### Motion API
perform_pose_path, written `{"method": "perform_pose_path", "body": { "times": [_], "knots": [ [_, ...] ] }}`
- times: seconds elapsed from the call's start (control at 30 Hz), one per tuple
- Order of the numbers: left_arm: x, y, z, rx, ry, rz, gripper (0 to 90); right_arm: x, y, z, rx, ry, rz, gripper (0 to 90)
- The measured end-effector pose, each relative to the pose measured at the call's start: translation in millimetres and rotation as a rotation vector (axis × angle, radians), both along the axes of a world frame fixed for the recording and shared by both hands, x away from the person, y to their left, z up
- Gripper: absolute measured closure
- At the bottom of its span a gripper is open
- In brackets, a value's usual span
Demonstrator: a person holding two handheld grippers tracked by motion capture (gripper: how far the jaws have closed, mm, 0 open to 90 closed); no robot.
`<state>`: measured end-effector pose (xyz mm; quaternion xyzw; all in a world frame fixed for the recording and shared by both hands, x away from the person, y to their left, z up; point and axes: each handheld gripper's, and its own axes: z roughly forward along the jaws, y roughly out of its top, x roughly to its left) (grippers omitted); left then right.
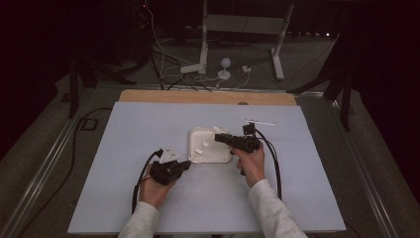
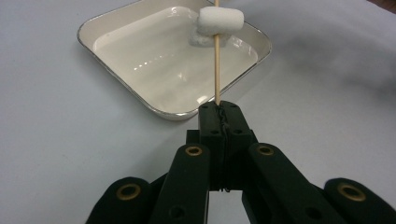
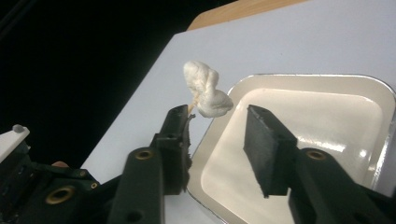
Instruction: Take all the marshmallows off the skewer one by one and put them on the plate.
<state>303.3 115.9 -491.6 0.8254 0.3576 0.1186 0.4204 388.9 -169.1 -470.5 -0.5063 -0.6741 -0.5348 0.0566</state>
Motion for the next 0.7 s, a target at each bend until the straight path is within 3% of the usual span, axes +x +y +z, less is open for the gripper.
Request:
{"method": "perform_pose_path", "body": {
  "times": [0.1,0.33,0.43,0.5,0.53,0.6,0.7],
  "knots": [
    [-1.3,-0.5,-0.8,0.004,0.007,-0.011,90.0,0.9,-3.6,3.4,-0.004,-0.014,-0.043,57.0],
    [-4.6,-0.4,-2.5,0.009,0.027,-0.024,90.0,6.8,-11.8,2.1,-0.033,-0.006,-0.082,61.1],
    [-3.8,-0.2,-3.0,-0.004,0.032,-0.02,90.0,4.9,-12.5,1.7,-0.015,-0.002,-0.061,56.1],
    [-3.3,-0.1,-2.0,-0.026,0.03,-0.007,90.0,-0.5,-7.1,2.7,0.002,-0.013,-0.009,50.8],
    [-3.3,-0.1,-2.0,-0.026,0.03,-0.007,90.0,-0.5,-7.1,2.7,0.002,-0.013,-0.009,50.8],
    [-3.2,-0.6,-1.5,-0.042,0.025,0.0,90.0,-6.6,3.0,3.5,0.0,-0.02,0.052,49.2],
    [-3.6,-2.4,-0.1,-0.058,0.019,0.004,90.0,-11.7,13.9,3.1,0.002,-0.026,0.094,49.7]
  ]
}}
